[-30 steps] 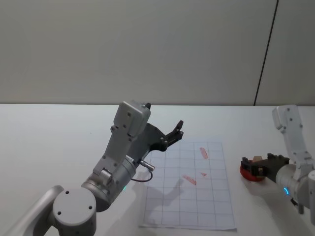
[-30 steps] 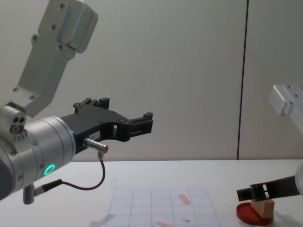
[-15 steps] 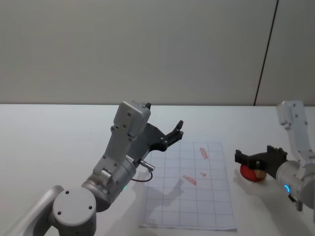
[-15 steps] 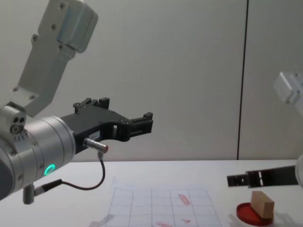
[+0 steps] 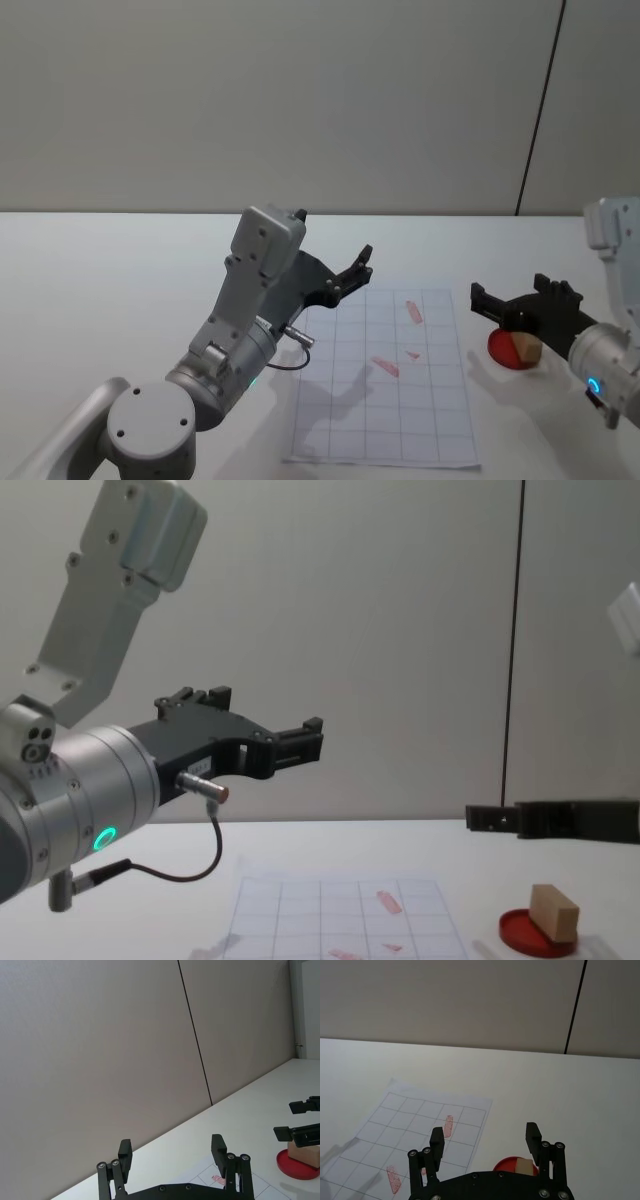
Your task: Use the one hand to pick up the stamp and affix it onto the A4 paper.
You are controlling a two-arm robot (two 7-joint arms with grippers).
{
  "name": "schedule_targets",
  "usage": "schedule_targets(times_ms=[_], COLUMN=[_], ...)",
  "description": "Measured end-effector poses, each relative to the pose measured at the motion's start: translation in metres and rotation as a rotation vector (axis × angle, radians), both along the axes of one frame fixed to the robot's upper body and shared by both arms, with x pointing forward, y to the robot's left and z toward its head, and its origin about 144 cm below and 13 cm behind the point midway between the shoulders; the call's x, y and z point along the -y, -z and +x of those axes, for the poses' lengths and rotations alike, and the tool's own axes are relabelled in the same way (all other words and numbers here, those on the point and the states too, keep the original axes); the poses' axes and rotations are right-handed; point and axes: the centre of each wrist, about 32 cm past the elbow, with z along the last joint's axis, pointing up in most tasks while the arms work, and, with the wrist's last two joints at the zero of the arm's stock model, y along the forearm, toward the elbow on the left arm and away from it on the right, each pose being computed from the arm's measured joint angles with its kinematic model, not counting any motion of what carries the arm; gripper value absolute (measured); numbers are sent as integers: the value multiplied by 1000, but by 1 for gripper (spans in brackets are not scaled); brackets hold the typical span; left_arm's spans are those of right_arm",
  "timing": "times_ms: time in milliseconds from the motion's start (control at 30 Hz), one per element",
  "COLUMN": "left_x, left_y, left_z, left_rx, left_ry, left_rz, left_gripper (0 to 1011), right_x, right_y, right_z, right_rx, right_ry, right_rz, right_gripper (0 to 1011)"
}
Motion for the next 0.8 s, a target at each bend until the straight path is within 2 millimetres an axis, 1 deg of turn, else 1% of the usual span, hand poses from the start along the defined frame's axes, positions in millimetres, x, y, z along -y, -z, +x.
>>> schedule_targets(times_ms=[300, 800], left_x=[0, 0], left_y=[0, 0], left_z=[0, 0], left_rx=[0, 0], left_ry=[0, 0], left_rz=[0, 0], left_gripper=[1002, 1002], right_x=[3, 5], right_y=[0, -1], right_z=[-7, -11], right_rx=[42, 66], right_ry=[-20, -33], right_rz=[21, 31], right_gripper=[1001, 1001])
